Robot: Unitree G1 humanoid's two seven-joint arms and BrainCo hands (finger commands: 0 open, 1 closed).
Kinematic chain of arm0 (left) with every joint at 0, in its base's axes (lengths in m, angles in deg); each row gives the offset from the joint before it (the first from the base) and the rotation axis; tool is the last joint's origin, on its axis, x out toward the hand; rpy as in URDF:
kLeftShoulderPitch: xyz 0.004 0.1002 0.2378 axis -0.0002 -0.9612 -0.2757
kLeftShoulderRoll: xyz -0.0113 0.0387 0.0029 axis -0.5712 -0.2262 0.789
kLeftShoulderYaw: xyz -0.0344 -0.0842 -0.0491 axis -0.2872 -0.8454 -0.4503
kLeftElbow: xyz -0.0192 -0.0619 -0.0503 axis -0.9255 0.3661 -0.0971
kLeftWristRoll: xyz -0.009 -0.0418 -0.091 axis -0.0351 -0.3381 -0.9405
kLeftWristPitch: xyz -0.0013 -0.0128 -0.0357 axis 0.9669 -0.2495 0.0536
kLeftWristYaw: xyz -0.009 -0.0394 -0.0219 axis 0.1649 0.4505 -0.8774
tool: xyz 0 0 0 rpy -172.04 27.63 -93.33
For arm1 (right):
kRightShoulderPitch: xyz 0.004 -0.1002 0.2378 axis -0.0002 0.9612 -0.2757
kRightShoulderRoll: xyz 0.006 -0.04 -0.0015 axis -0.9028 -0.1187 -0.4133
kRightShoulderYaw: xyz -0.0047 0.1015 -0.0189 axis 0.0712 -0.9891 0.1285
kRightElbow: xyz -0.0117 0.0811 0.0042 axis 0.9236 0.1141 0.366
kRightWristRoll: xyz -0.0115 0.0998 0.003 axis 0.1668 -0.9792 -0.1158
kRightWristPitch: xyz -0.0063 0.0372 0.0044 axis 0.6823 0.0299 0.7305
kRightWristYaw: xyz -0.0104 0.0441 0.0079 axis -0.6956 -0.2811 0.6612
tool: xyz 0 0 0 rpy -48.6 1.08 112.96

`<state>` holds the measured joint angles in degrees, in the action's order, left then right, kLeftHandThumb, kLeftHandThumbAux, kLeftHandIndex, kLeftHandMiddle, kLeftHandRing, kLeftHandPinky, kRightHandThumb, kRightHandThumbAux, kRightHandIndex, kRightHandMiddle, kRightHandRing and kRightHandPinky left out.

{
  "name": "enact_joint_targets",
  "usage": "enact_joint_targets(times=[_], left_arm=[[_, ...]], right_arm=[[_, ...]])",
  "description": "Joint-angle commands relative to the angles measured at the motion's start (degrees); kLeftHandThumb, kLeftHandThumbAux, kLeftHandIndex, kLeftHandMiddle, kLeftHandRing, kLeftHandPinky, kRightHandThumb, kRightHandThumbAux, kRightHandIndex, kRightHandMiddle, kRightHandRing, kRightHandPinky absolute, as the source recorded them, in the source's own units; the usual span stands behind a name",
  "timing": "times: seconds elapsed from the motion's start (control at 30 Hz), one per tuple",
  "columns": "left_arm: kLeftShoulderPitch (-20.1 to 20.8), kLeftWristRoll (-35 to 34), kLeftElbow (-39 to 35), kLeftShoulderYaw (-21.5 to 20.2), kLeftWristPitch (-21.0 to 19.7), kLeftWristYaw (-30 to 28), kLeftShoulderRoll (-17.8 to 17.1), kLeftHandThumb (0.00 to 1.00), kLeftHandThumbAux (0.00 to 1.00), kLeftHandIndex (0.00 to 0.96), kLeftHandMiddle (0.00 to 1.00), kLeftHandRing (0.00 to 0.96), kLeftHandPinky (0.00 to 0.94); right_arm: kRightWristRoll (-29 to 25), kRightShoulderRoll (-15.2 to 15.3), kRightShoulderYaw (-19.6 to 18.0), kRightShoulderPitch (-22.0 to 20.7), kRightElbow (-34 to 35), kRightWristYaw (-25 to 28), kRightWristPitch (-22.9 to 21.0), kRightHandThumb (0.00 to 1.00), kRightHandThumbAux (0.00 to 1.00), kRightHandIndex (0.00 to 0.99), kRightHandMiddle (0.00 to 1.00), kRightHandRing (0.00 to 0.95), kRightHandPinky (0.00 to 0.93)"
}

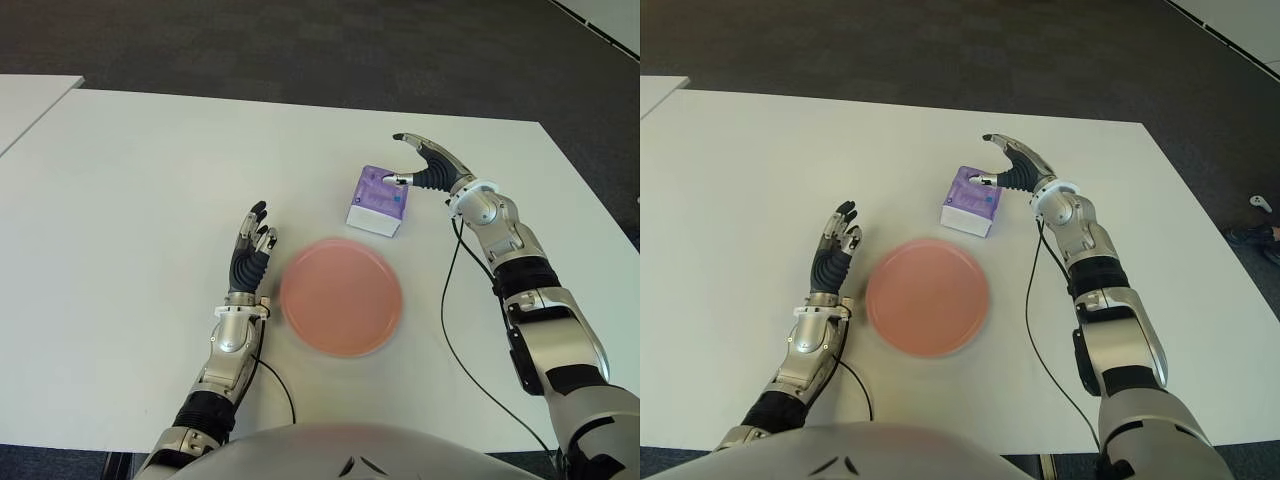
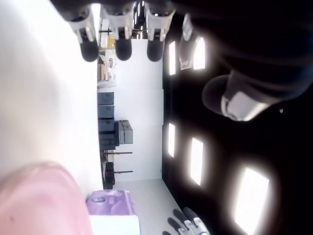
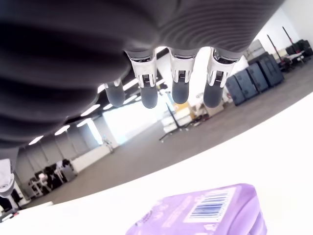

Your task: Put the tissue paper into the plate.

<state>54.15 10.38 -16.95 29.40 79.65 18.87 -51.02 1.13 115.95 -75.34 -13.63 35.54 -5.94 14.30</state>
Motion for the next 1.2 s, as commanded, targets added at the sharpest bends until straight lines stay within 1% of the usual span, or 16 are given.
enact_joint_targets(times=[0.03, 0.2, 0.33, 0.4, 0.63, 0.87, 1.2], left_arm=[[-5.71, 1.51, 10.77, -0.86, 0.90, -0.56, -0.84, 0.000, 0.427, 0.000, 0.000, 0.000, 0.000], [-5.70, 2.44, 11.12, -0.94, 0.96, 0.55, -1.16, 0.000, 0.422, 0.000, 0.000, 0.000, 0.000], [-5.60, 3.79, 10.91, -0.72, 0.81, 1.74, -1.70, 0.000, 0.418, 0.000, 0.000, 0.000, 0.000], [-5.61, 3.98, 10.69, -0.58, 0.64, 1.73, -1.86, 0.000, 0.416, 0.000, 0.000, 0.000, 0.000], [-5.88, 2.44, 9.99, -0.34, 0.06, -0.71, -2.06, 0.000, 0.415, 0.000, 0.000, 0.000, 0.000], [-6.09, 1.09, 9.99, -0.51, -0.24, -2.68, -1.93, 0.000, 0.419, 0.000, 0.000, 0.000, 0.000], [-6.11, 1.61, 10.21, -0.79, -0.43, -2.30, -1.67, 0.000, 0.419, 0.000, 0.000, 0.000, 0.000]], right_arm=[[0.17, -1.05, 1.17, -1.55, -2.78, 0.51, 0.54, 0.128, 0.416, 0.000, 0.000, 0.000, 0.000], [-0.31, -1.38, 1.35, -1.78, -3.34, 0.61, 0.35, 0.128, 0.410, 0.000, 0.000, 0.000, 0.000], [0.26, -2.99, 2.33, -1.13, -1.85, 0.15, -0.07, 0.130, 0.400, 0.000, 0.000, 0.000, 0.000], [0.25, -2.91, 2.40, -0.81, -1.16, 0.40, 0.07, 0.132, 0.395, 0.000, 0.000, 0.000, 0.000], [0.39, -3.25, 3.25, 0.29, -0.30, 0.65, 1.36, 0.120, 0.386, 0.000, 0.000, 0.000, 0.000], [0.72, -3.40, 4.76, 1.82, 1.08, 1.01, 2.30, 0.138, 0.412, 0.000, 0.000, 0.000, 0.000], [1.47, -2.82, 6.59, 2.66, 2.16, 0.77, 5.35, 0.137, 0.443, 0.000, 0.000, 0.000, 0.000]])
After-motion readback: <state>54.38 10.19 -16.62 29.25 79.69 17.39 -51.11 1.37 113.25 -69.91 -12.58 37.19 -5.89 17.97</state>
